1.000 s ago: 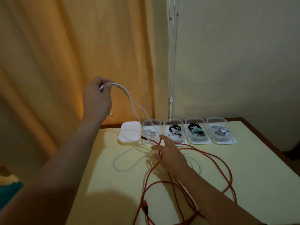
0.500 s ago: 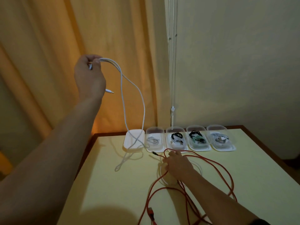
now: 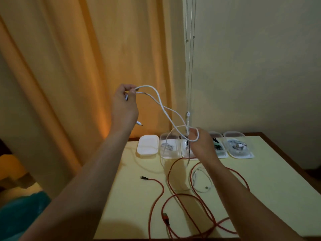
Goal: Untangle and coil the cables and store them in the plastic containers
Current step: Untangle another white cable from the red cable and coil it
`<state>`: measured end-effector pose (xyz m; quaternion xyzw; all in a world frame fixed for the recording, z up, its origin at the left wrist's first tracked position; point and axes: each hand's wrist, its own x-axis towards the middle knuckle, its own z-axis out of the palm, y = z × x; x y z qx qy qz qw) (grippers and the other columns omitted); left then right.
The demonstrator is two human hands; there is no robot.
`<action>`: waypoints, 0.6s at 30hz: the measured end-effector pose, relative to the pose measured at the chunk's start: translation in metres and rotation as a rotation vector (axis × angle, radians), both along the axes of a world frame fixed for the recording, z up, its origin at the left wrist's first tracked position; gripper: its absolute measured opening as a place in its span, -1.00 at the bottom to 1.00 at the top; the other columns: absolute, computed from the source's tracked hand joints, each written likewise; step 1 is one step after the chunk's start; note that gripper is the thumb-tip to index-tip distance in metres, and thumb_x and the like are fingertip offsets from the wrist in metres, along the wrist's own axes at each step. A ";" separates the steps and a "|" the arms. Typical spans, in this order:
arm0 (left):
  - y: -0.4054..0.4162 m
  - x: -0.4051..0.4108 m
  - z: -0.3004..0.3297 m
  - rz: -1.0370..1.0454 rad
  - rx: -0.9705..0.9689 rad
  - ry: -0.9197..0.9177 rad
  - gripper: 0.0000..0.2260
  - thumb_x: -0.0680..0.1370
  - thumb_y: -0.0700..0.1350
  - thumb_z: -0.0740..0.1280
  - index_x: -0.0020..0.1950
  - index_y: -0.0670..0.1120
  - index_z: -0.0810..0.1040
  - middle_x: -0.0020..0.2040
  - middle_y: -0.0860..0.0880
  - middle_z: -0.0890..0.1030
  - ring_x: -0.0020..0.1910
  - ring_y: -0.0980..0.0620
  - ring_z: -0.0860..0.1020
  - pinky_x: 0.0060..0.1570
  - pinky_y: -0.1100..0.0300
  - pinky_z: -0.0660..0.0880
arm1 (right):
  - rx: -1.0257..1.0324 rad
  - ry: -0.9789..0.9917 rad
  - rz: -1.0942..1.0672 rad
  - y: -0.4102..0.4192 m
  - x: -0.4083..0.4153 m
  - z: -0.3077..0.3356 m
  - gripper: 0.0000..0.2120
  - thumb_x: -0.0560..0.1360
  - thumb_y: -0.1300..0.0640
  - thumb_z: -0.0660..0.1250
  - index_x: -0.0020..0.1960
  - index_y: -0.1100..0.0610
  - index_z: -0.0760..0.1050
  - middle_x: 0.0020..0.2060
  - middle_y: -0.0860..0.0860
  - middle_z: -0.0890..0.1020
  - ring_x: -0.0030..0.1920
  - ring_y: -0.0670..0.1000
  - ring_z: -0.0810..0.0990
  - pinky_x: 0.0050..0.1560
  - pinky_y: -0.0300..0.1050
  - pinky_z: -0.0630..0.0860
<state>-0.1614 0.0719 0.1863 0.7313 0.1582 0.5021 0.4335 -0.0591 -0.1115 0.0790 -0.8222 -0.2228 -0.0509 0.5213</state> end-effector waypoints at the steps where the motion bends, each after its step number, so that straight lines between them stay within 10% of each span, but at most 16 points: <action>1: -0.002 -0.001 -0.013 -0.003 -0.021 0.005 -0.86 0.66 -0.08 0.17 -0.01 0.06 0.51 -0.24 0.04 0.50 -0.31 0.04 0.41 -0.23 0.09 0.38 | -0.042 0.004 0.000 -0.005 0.001 0.001 -0.70 0.63 0.21 0.19 -0.26 0.20 0.49 -0.40 0.06 0.49 -0.38 0.02 0.43 -0.36 -0.09 0.30; 11: -0.032 -0.012 -0.116 0.035 -0.071 0.258 -0.89 0.68 -0.13 0.14 0.06 -0.05 0.45 -0.21 0.12 0.49 -0.26 0.20 0.45 -0.34 0.44 0.33 | -0.849 0.283 -0.024 -0.072 0.009 -0.057 -0.84 0.62 0.28 0.15 -0.12 0.18 0.42 0.03 0.18 0.58 0.06 0.16 0.58 -0.05 -0.10 0.44; 18: -0.055 0.000 -0.173 -0.047 0.056 0.442 -0.87 0.66 -0.13 0.17 0.03 -0.02 0.51 0.01 -0.09 0.54 -0.09 0.08 0.50 -0.25 0.39 0.32 | -0.239 0.142 0.150 -0.044 -0.040 -0.033 -0.59 0.65 0.10 0.24 0.49 0.11 0.40 0.39 0.04 0.49 0.41 0.04 0.43 0.34 -0.10 0.36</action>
